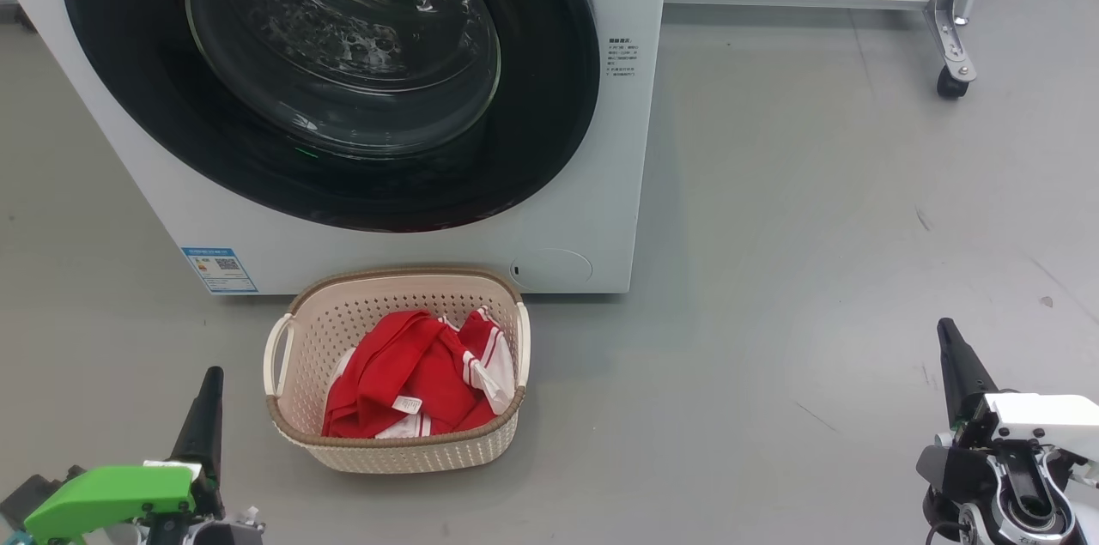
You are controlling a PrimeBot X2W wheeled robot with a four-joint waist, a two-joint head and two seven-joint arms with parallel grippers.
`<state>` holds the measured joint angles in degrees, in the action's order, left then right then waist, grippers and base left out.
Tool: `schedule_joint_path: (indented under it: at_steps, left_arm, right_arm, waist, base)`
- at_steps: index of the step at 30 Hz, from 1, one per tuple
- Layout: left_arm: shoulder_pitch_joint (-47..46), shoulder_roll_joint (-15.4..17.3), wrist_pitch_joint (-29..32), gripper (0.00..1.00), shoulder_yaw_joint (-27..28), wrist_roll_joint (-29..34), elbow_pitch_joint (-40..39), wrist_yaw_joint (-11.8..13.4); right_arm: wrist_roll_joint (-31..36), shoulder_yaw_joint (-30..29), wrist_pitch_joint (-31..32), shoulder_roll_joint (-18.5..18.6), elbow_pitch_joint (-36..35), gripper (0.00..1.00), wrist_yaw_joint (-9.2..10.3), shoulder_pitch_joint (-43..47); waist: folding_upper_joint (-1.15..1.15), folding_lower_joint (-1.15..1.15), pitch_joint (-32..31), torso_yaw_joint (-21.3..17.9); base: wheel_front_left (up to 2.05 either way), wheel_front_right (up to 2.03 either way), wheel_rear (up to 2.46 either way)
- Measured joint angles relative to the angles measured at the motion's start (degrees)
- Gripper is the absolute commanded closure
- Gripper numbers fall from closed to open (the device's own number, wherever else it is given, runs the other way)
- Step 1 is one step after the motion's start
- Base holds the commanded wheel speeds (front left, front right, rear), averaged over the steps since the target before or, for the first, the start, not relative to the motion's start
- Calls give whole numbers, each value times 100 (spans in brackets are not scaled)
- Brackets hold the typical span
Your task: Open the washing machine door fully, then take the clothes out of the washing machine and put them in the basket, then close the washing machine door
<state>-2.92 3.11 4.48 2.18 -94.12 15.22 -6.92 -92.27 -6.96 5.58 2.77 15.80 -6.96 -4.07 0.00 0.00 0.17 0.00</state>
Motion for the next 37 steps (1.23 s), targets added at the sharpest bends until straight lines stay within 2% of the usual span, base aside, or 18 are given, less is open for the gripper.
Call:
schedule_joint_path:
  at_steps: [37]
  left_arm:
    - [-3,-1,0,100,21,0,1,0]
  right_arm:
    - [0,-7,0,-9,-1,100,0,0]
  waist:
    - [0,0,0,0]
  base:
    - [0,0,0]
